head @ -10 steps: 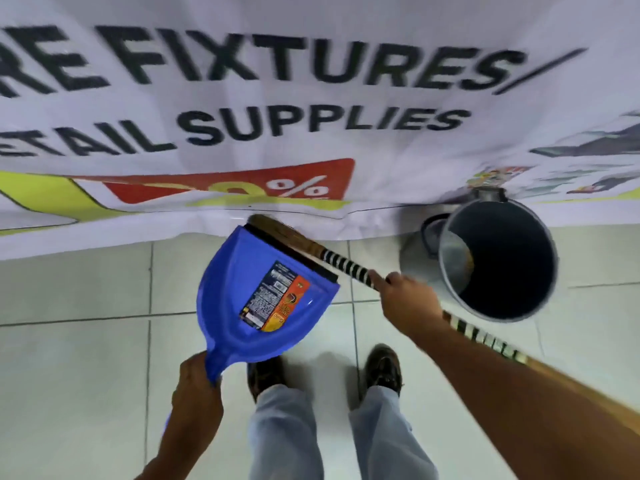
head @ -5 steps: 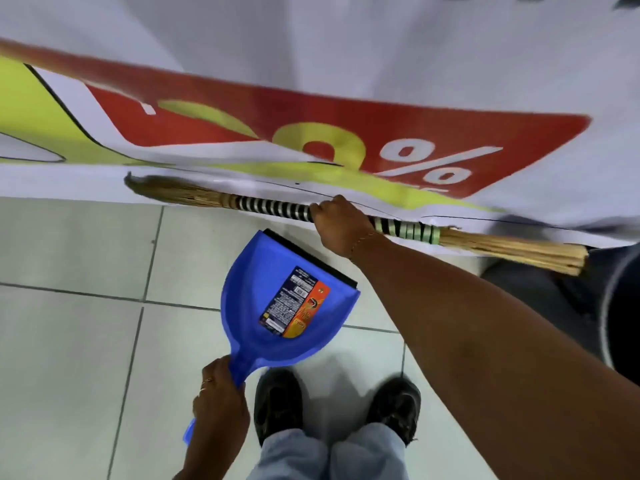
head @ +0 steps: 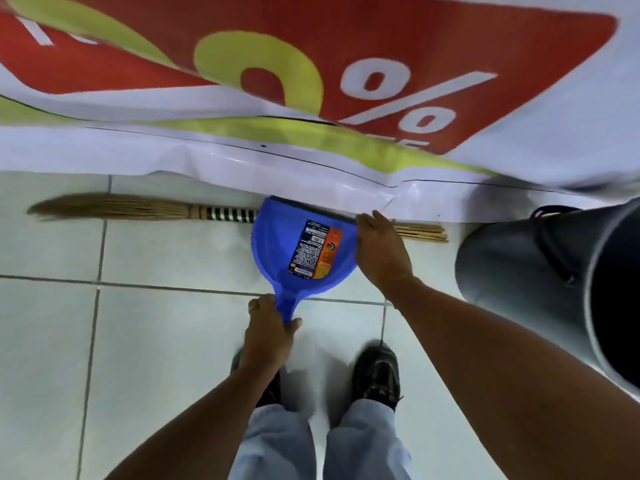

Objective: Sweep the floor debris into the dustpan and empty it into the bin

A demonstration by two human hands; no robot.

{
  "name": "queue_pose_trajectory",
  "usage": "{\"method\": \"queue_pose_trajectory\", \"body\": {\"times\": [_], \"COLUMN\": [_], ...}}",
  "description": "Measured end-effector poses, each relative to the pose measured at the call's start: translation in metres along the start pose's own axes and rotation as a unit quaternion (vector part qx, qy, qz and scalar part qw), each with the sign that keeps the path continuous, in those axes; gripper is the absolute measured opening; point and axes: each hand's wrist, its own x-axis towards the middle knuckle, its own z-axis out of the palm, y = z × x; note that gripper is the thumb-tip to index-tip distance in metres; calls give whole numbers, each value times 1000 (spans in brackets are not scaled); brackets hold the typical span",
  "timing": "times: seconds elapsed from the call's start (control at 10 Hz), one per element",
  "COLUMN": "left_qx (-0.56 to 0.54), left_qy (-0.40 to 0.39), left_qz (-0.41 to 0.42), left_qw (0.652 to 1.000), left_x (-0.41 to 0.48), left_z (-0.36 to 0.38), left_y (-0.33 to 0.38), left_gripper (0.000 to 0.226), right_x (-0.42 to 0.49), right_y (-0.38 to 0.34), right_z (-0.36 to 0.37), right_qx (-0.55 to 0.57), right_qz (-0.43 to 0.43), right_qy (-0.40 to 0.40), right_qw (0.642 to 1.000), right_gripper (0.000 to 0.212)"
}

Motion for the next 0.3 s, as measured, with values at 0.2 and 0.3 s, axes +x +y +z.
{"method": "queue_pose_trajectory", "body": {"times": [0.2, 0.3], "left_qx": [42, 86], "left_qy": [-35, -15], "left_qz": [22, 36], "left_qw": [998, 996], "left_x": [13, 4], "left_z": [16, 13], "left_y": [37, 43], "left_gripper": [40, 40], "right_x": [-70, -83], "right_y": [37, 36], "right_z": [8, 8], "right_qx": [-8, -21], "right_qz": [-10, -17], "right_qy": [77, 63], "right_qw": [997, 998], "right_gripper": [38, 33]}}
